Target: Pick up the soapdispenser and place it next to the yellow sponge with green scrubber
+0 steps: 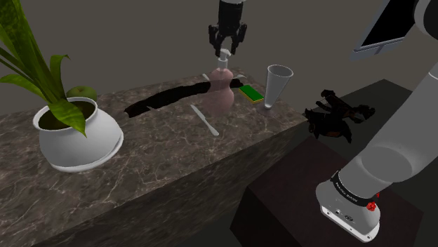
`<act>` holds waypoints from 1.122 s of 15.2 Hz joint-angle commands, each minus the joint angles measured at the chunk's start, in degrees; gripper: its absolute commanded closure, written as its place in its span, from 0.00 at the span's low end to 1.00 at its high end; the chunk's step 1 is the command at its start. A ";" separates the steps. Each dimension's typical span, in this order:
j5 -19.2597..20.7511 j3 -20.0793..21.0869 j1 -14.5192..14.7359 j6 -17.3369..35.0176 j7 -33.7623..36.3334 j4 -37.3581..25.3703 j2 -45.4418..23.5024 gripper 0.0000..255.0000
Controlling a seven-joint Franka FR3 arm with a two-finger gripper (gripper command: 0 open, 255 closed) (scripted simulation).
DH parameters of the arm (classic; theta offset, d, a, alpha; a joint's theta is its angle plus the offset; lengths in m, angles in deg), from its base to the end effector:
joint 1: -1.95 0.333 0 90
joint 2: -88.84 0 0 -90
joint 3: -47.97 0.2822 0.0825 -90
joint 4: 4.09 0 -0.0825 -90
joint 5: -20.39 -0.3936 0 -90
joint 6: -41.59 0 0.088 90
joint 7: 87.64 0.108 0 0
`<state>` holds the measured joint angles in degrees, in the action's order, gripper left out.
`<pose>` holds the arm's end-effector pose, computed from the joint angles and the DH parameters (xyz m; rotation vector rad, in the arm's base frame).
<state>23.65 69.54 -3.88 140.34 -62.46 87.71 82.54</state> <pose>0.5833 0.1494 0.5281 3.1232 -0.2490 0.0368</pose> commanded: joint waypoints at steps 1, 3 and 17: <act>0.00 0.00 0.00 0.01 0.01 -0.02 0.03 0.00; 0.00 0.01 0.01 0.01 0.02 -0.01 0.04 0.00; 0.50 0.24 0.48 -7.75 0.22 -9.02 -1.32 0.00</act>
